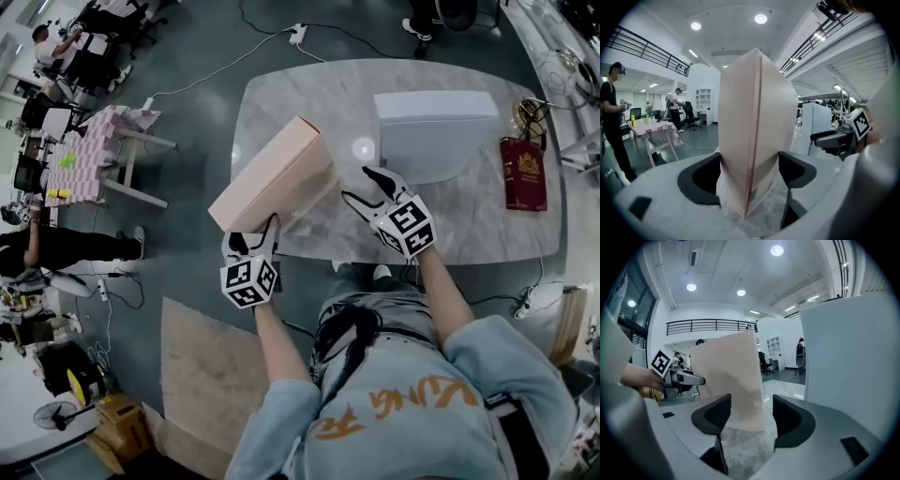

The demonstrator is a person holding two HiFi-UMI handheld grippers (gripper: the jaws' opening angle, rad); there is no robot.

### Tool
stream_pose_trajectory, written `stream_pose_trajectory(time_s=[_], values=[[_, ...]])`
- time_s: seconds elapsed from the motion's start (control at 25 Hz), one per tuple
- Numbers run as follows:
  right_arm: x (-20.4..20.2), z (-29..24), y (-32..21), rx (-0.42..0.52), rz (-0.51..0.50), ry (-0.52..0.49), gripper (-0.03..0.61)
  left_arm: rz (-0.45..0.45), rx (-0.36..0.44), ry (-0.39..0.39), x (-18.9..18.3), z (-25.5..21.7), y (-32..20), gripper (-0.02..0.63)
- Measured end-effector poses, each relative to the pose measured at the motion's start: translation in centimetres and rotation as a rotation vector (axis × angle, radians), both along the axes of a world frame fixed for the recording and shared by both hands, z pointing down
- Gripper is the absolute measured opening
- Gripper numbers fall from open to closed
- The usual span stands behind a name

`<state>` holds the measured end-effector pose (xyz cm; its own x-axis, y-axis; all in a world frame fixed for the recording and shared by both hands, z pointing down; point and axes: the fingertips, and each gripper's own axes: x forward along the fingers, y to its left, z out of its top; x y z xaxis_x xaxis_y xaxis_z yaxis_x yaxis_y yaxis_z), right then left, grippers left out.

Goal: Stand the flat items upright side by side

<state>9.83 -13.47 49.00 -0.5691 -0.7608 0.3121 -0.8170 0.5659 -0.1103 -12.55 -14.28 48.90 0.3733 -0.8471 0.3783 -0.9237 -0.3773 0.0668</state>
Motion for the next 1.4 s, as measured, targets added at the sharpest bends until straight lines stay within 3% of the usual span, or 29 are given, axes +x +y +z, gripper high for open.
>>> stream_pose_trajectory(time_s=[0.32,0.56,0.76,1.12,1.4], values=[[2.1,-0.4,1.6,-0.01,0.086,0.017,0.273,-0.063,0.003,0.001,0.3,-0.5,-0.1,0.394],[3.5,-0.9,1.3,0.002,0.192,0.032,0.265,-0.038,0.011,0.001,0.7,-0.5,-2.0,0.393],[4.5,-0.8,0.2,-0.006,0.338,0.044,0.264,0.031,0.013,0.01,1.2,-0.4,-4.6,0.39],[5.5,-0.2,-1.1,-0.048,0.689,0.107,0.267,0.244,0.045,0.005,2.3,-0.6,-10.1,0.388],[5.7,0.1,-2.1,-0.073,0.942,0.151,0.343,0.376,0.069,0.014,3.1,-0.8,-13.4,0.387]])
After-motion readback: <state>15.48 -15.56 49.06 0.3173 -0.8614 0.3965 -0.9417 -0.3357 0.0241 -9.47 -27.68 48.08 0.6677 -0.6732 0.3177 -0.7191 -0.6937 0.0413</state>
